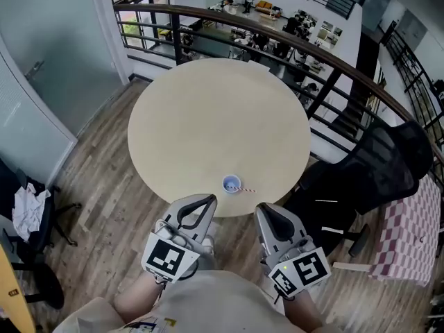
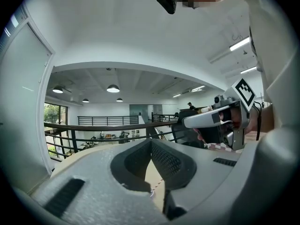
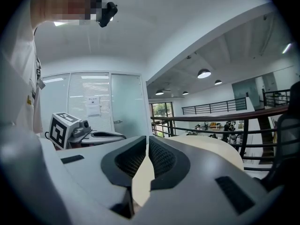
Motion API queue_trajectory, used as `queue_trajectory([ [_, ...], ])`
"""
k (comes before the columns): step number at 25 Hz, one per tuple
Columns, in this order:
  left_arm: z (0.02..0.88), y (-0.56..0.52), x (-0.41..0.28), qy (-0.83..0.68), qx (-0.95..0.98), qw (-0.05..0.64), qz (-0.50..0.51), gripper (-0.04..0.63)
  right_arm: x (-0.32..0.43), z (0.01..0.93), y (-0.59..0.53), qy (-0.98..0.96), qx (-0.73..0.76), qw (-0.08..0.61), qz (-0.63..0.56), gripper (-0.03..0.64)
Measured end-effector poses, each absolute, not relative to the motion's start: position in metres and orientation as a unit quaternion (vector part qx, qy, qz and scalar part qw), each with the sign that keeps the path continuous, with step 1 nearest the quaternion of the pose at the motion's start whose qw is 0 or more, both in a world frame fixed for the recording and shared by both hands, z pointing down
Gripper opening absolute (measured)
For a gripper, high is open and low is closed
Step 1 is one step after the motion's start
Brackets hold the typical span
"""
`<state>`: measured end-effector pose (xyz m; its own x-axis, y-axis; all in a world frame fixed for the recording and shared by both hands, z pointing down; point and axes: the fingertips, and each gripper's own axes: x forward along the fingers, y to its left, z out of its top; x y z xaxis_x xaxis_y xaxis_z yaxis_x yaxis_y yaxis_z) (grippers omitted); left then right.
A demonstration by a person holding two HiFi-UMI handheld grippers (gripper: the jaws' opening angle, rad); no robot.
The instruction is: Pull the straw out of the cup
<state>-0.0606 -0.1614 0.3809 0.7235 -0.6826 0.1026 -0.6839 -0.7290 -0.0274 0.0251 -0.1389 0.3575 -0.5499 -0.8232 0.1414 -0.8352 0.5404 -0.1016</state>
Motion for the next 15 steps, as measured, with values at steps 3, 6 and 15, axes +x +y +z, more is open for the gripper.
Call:
queue_trajectory([
  [3, 0.382, -0.181, -0.061, -0.355, 0.933, 0.012, 0.056, 0.014, 0.022, 0.357, -0.159, -0.872, 0.481, 0.036, 0.079, 0.031],
  [6, 0.383, -0.197, -0.063, -0.341, 0.938, -0.007, 0.057, 0.014, 0.017, 0.359, -0.178, -0.866, 0.493, 0.044, 0.072, 0.031],
  [15, 0.381, -0.221, -0.064, -0.329, 0.943, 0.010, 0.049, 0.014, 0.012, 0.364, -0.217, -0.859, 0.505, 0.054, 0.063, 0.031],
])
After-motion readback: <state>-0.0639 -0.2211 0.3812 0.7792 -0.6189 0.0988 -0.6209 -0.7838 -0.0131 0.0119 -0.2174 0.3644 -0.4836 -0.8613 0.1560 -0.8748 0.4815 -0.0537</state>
